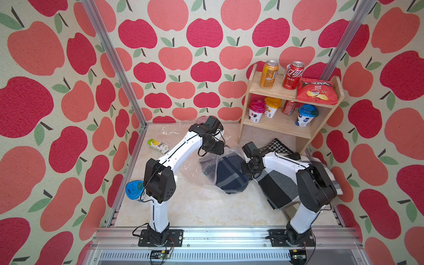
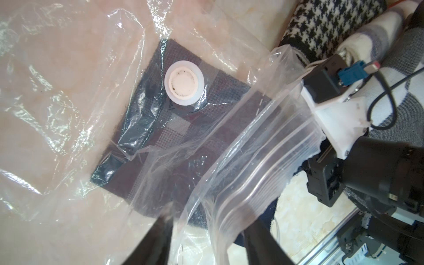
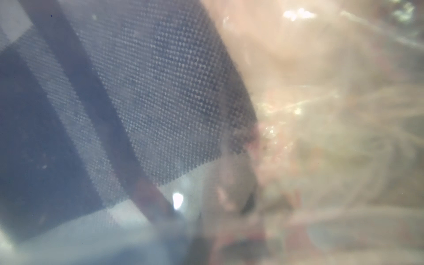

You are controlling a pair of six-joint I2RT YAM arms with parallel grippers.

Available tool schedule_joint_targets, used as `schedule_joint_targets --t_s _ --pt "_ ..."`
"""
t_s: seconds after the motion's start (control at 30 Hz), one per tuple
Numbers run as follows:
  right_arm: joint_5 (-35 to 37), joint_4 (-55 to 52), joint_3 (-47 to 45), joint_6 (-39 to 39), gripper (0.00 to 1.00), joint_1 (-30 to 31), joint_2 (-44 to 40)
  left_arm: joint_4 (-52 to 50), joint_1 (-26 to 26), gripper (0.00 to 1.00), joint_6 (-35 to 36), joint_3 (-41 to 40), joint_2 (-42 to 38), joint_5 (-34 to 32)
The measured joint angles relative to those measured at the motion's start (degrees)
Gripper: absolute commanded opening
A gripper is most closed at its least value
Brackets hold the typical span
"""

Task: Take the scarf out of the vacuum bag
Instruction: Take out the scarf from the vacuum bag.

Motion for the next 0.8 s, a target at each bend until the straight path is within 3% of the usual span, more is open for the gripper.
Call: schedule_joint_targets --t_s 0.03,0.1,0.23,0.37,0.57,0.8 --pt "0.2 -0.24 0.33 0.0 0.0 0.0 -0.02 0.5 0.0 0.93 0.04 -0.44 -0.66 0.11" --pt "0.5 -0.59 0.85 0.0 0.0 0.0 -0.11 1.95 0.02 0.98 -0.35 -2.12 -2.51 0.39" --pt "0.79 -1.01 1.22 0.02 0.0 0.0 -0.39 6.14 0.81 0.98 -1.6 -7.63 -7.93 0.44" --pt "0.74 -1.01 1.25 0.11 0.0 0.0 -0.55 7.61 5.14 0.98 -5.35 -10.58 -11.04 0.46" --pt "0.44 -1.03 1.25 0.98 0.0 0.0 -0.98 6.01 14.73 0.98 -13.62 -11.47 -5.84 1.05" --pt "-1.46 -0.98 1.25 2.43 0.0 0.02 -1.31 3.91 19.37 0.97 -22.67 -18.32 -2.84 2.8"
